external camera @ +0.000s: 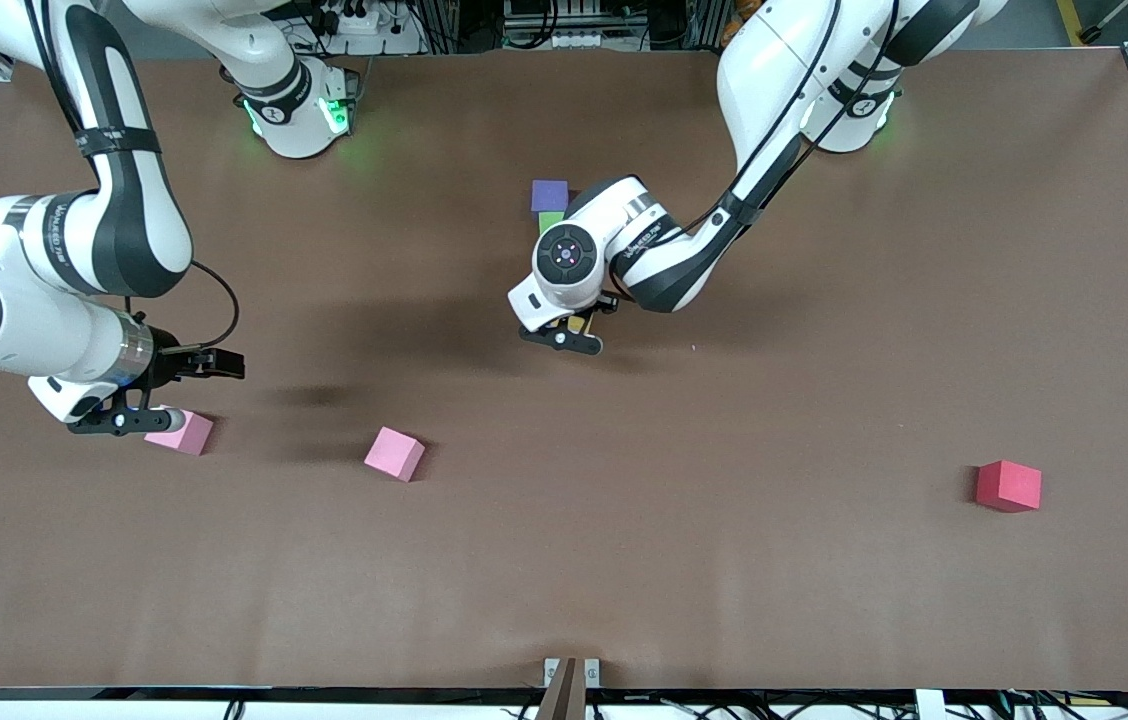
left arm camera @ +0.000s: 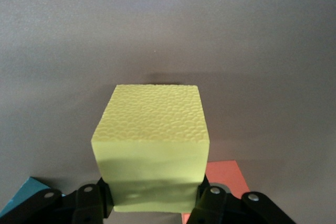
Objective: Arrange blocks into number 1
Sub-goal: 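Place the yellow cube beside the orange cube with the left gripper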
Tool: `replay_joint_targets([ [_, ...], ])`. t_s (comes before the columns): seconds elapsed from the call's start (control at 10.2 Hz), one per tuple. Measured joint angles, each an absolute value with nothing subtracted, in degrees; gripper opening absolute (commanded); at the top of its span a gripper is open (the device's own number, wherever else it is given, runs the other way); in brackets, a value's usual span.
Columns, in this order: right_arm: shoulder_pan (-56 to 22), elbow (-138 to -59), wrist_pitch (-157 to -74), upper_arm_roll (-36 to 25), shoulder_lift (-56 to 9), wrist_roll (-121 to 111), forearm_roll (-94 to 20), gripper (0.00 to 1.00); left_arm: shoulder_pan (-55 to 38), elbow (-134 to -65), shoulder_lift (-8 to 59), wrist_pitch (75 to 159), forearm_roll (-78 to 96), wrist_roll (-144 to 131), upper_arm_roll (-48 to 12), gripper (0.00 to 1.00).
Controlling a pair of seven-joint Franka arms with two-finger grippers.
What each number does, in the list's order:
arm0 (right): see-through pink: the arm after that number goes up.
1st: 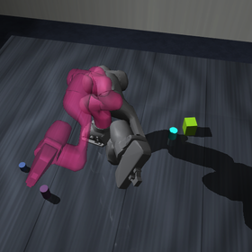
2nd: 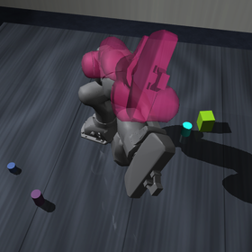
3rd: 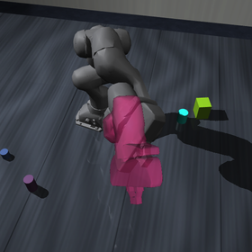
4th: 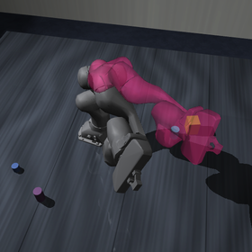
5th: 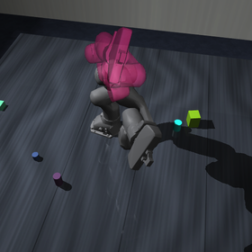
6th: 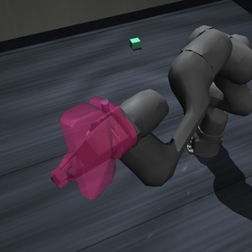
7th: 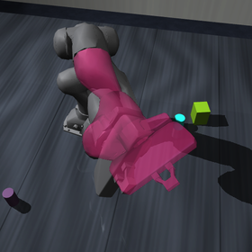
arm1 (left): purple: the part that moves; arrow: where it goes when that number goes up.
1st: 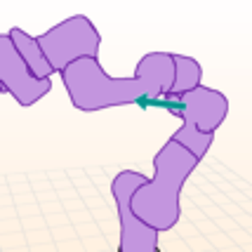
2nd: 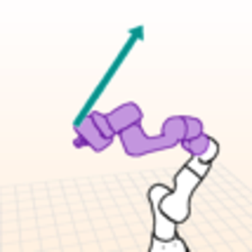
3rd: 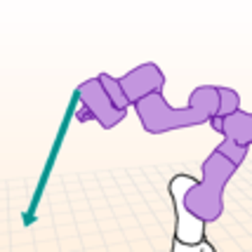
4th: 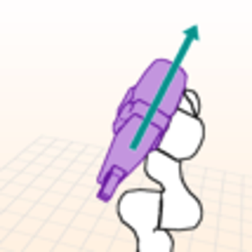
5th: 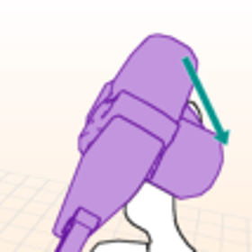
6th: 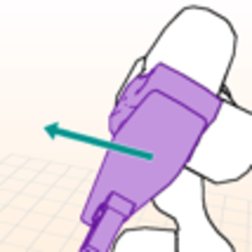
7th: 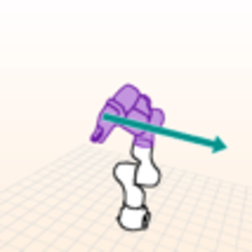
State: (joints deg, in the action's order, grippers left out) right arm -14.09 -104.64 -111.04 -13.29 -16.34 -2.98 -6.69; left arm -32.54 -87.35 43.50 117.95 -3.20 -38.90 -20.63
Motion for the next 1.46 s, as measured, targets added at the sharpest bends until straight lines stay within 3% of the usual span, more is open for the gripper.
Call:
replay_joint_targets([
  [1.46, -14.6, -104.9, -110.8, -12.6, -16.8, -3.0, -6.7, 1.00, -34.5, -90.1, 43.6, 117.1, 0.3, -47.6, -22.2, 0.51],
])
